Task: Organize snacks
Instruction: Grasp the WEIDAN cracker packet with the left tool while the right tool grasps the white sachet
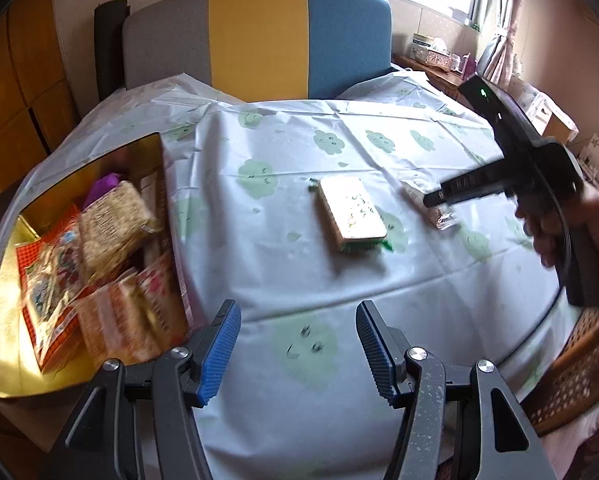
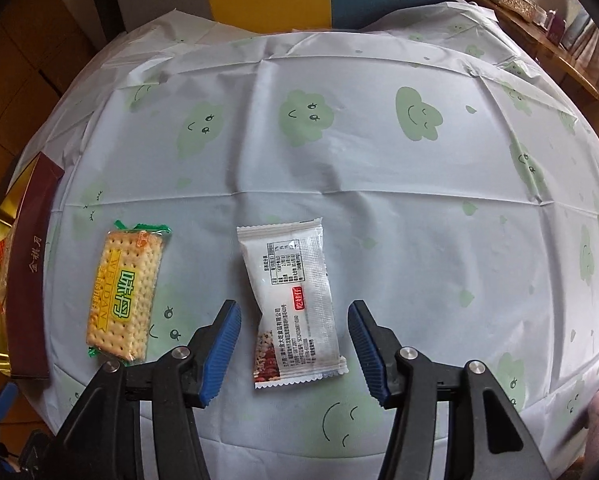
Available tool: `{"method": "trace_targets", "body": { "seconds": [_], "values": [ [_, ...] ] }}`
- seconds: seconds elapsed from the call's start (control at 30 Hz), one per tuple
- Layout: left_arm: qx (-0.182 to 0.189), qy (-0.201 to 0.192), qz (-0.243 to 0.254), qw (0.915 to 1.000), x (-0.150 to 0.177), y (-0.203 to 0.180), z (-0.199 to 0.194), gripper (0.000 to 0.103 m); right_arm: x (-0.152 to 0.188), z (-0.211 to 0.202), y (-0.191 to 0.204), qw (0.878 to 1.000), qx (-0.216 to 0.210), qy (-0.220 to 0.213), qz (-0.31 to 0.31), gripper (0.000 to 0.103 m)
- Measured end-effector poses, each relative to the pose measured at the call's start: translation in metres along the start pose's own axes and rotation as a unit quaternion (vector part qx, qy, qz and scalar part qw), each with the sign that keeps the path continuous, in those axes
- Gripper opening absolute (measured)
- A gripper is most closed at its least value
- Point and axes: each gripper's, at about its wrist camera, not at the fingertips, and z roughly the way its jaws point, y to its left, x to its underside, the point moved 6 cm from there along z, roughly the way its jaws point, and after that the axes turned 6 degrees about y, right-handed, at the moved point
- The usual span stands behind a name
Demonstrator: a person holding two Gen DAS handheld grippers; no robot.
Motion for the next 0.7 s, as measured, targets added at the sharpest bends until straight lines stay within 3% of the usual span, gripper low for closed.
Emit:
{"method": "trace_targets", "body": {
  "seconds": [0.03,0.1,0.23,0.3,0.63,0.7],
  "values": [
    [0.003,0.003,-0.002,1.0,-0.008,-0.003,0.004,0.061,0.002,0.0,0.004,1.0,0.009,0.001,-0.013,0.032],
    [0.001,0.001,-0.002,1.0,-0.023,-0.009,0.012,0.061,0.006,-0.002,0.007,0.999,0.025,0.0,-0.035,0.03],
    [0.0,0.008,0.002,1.0,-0.052,-0.023,0.033,0.065,0.005,0.001,0.011,0.999,0.025,0.003,-0.04,0.031],
    [0.004,0.013,0.007,0.9999,-0.062,-0.03,0.047,0.075,0.002,0.003,0.005,0.999,0.016,0.005,-0.03,0.034],
    [-0.017,0.043,0.03,0.9985,-0.082,-0.05,0.102,0.075,0.0,0.013,-0.005,1.0,0.002,0.026,-0.014,0.041],
    [-0.017,0.058,0.028,0.9978,-0.081,-0.049,0.113,0.068,-0.001,0.015,-0.006,1.0,0.004,0.026,-0.015,0.042]
  ]
}}
